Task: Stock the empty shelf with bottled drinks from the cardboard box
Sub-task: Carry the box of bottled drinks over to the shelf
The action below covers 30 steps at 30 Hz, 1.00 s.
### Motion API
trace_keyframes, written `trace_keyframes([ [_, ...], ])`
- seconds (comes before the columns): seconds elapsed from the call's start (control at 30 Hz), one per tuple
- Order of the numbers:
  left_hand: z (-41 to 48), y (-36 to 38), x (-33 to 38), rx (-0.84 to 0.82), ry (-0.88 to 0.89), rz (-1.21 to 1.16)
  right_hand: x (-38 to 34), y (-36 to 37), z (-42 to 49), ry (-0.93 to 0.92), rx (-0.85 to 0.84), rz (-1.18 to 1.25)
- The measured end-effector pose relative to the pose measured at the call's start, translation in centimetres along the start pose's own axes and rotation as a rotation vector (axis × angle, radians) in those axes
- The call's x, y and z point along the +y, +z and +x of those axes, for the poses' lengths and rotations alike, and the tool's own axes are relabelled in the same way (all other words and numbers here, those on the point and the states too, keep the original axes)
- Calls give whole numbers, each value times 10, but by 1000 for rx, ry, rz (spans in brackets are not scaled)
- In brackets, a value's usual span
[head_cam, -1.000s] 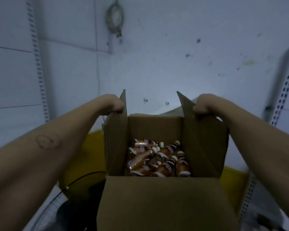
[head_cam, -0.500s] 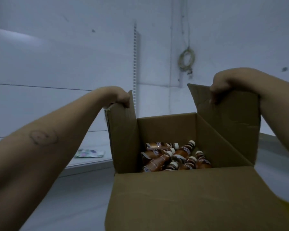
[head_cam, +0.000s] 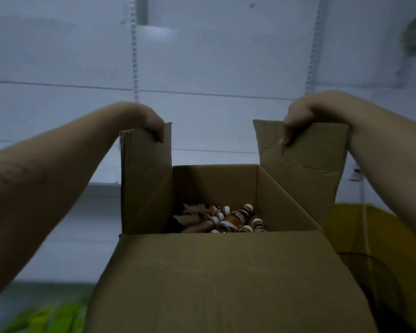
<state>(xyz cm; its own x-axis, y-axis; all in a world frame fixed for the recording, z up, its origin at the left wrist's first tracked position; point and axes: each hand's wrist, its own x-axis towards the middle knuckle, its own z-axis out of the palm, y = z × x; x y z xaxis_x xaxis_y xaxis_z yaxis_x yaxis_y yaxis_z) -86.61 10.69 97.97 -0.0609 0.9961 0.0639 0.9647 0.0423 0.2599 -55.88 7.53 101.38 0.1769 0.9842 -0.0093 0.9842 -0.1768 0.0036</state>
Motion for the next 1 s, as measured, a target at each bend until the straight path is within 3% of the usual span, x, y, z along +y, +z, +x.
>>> trace_keyframes([
  [0.33, -73, 46, -158, -35, -476, -63, -156, 88, 26, -395, -217, 74],
  [0.6, -151, 114, -251, 82, -848, -168, -256, 190, 24, -659, -341, 138],
  [0.8, -176, 172, -323, 77, -970, -166, -322, 267, 11, -702, -440, 179],
  [1.0, -171, 244, -421, -32, -964, -255, -389, 364, 7, -586, -566, 108],
])
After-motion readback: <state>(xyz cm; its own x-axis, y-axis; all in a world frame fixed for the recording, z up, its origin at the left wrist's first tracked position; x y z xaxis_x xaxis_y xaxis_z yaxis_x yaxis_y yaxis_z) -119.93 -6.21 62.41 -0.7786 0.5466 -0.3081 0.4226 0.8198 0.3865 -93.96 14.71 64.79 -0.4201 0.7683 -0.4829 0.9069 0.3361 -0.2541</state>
